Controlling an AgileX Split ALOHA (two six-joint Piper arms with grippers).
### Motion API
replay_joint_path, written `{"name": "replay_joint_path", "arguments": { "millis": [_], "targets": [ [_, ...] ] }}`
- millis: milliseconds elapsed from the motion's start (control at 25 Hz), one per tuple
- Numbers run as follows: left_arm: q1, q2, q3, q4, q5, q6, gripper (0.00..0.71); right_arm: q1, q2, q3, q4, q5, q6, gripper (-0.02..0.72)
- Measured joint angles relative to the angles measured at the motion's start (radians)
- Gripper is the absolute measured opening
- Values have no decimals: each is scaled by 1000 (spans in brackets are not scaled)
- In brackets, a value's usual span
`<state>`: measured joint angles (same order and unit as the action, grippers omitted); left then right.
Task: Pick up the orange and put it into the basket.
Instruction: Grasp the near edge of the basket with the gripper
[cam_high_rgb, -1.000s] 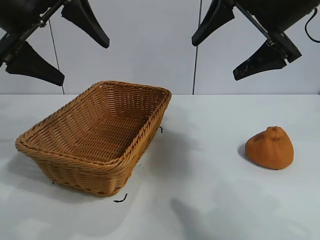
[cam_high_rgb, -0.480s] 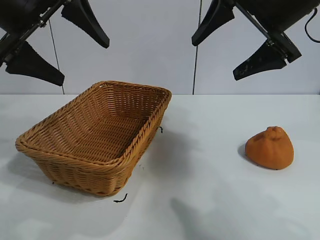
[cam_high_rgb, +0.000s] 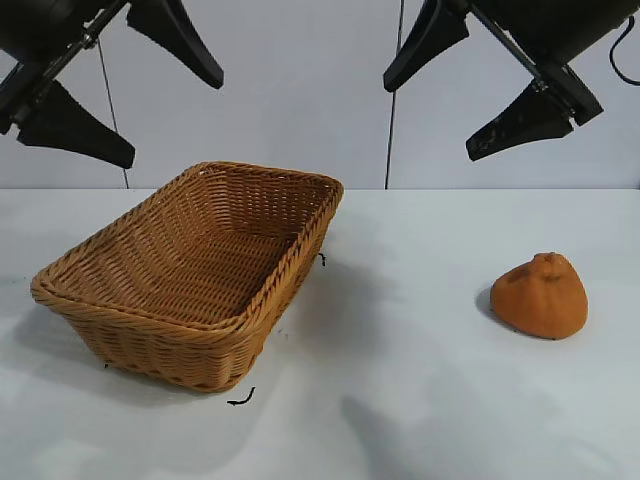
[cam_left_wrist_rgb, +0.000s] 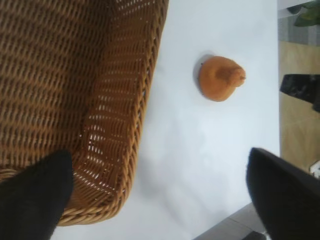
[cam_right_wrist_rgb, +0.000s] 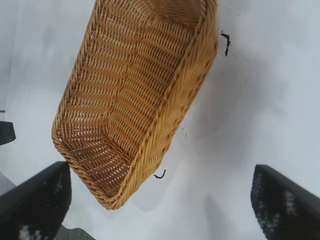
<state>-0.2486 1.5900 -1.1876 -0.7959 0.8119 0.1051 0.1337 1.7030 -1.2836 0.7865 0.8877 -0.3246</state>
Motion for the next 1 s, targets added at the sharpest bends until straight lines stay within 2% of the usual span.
{"name": "replay_joint_path", "arguments": {
  "millis": [160,320,480,600,680,840,1000],
  "targets": [
    [0,-73,8,39,24,-89,673,0,0,0,0,0,0,696],
    [-26,-159,25,186,26,-278,673,0,0,0,0,0,0,696],
    [-121,-204,32,423,30,-564,673,0,0,0,0,0,0,696],
    [-201,-204,33,584,36,-872,673,0,0,0,0,0,0,696],
    [-233,-193,34,661,41,-1042,673,0,0,0,0,0,0,696],
    [-242,-154,35,753,56,-1284,673,0,0,0,0,0,0,696],
    [-235,-87,35,780,58,-1424,673,0,0,0,0,0,0,696]
  ]
}}
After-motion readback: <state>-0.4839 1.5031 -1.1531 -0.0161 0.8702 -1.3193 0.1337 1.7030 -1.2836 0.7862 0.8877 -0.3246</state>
